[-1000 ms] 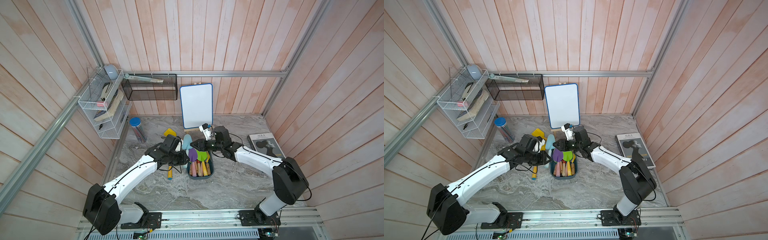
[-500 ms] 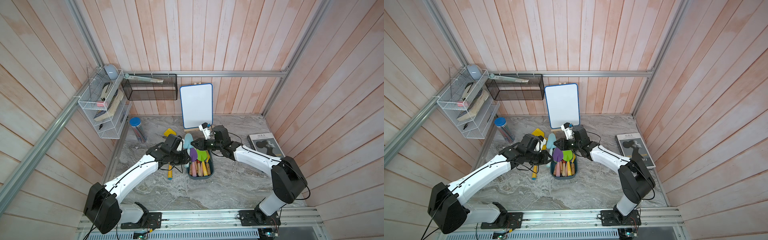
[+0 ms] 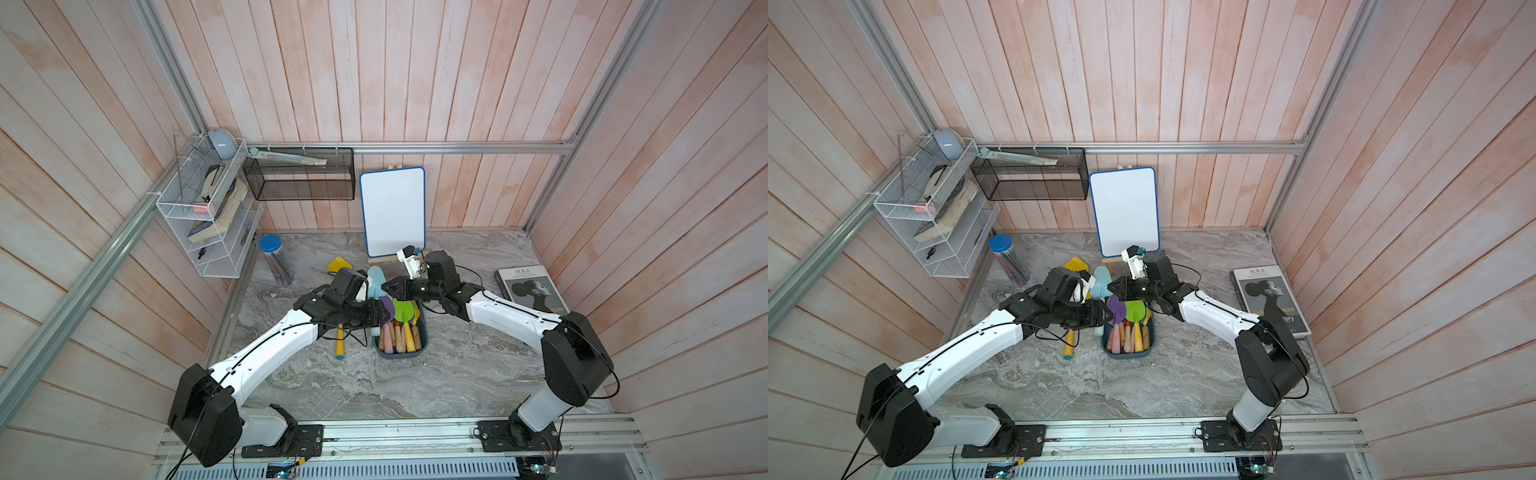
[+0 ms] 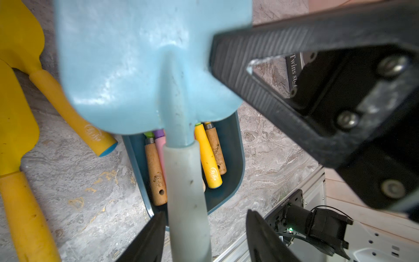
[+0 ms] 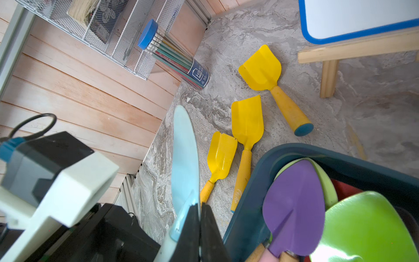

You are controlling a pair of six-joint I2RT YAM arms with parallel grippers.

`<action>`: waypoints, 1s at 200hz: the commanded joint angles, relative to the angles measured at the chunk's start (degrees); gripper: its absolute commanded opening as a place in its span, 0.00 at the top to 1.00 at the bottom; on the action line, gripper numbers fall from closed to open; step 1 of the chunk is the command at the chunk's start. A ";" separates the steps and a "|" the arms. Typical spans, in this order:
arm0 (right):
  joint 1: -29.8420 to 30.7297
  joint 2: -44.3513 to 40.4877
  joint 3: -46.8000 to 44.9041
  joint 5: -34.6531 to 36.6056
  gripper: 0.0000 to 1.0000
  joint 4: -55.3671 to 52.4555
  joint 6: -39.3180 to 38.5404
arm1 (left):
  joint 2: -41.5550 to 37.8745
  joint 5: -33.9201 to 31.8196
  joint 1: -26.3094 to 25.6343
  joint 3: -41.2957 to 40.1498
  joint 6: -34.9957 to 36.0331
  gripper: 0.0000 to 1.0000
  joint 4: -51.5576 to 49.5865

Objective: Put the shovel into the storage box
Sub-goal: Place the shovel in the storage box.

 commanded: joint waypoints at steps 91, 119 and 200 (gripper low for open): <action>-6.49 0.02 -3.50 -2.41 1.00 -4.29 -7.44 | -7.23 1.45 -0.13 -0.74 1.60 0.30 4.22; -7.58 0.46 -5.75 -3.06 1.00 -2.95 -7.93 | -7.52 1.25 -0.15 -1.11 1.45 0.30 4.62; -8.75 5.15 -6.89 -4.63 1.00 -1.08 -9.01 | -7.93 0.67 -0.15 -1.22 1.43 0.30 5.22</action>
